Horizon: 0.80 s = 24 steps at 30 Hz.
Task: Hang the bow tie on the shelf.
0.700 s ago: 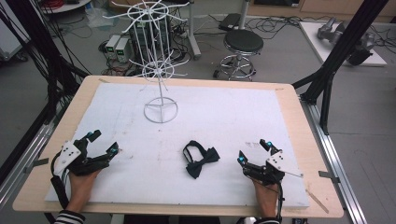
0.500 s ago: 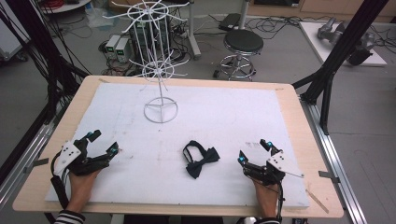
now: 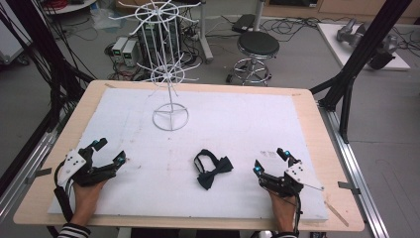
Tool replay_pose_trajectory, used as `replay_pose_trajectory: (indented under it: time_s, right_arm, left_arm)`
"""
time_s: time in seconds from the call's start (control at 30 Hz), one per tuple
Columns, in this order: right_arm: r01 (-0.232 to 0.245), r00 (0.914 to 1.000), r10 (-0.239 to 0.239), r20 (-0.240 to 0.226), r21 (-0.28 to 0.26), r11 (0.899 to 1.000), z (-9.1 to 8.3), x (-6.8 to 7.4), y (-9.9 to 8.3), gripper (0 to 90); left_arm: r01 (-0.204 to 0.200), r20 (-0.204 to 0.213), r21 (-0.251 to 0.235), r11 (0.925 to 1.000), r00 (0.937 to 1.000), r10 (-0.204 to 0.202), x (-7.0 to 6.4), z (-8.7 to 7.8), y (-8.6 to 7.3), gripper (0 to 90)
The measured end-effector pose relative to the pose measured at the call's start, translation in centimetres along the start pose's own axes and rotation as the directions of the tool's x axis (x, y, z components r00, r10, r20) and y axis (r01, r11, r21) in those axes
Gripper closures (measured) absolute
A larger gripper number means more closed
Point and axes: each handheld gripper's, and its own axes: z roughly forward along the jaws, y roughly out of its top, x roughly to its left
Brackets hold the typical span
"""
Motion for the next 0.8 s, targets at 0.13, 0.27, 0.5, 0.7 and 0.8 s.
replay_pose_trajectory:
  time_s: [0.13, 0.27, 0.5, 0.7, 0.8]
  right_arm:
    - [0.003, 1.0, -0.003, 0.001, 0.0, 1.0, 0.0, -0.1, 0.0, 10.3]
    - [-0.002, 1.0, 0.002, 0.001, 0.006, 1.0, 0.1, -0.1, 0.0, 10.3]
    - [-0.01, 0.9999, 0.01, 0.005, 0.023, 1.0, 0.2, 0.0, 0.1, 10.3]
    - [-0.005, 1.0, 0.004, 0.009, 0.078, 0.997, 0.6, -0.1, 0.8, 10.3]
    - [-0.009, 0.9999, 0.01, -0.009, 0.098, 0.995, 0.8, 0.0, 1.2, 10.3]
  left_arm:
    - [0.0, 0.0, -0.002, 1.0, 1.0, 0.0, 0.0, 0.0, 0.0, 17.0]
    - [-0.003, 0.0, 0.002, 1.0, 1.0, 0.003, 0.0, 0.0, 0.0, 17.0]
    - [0.002, -0.001, 0.002, 1.0, 1.0, -0.002, 0.0, 0.0, 0.0, 17.0]
    - [0.004, -0.002, 0.002, 1.0, 1.0, -0.004, 0.0, 0.0, 0.0, 17.0]
    - [0.003, -0.002, 0.004, 1.0, 1.0, -0.003, 0.1, 0.0, 0.0, 17.0]
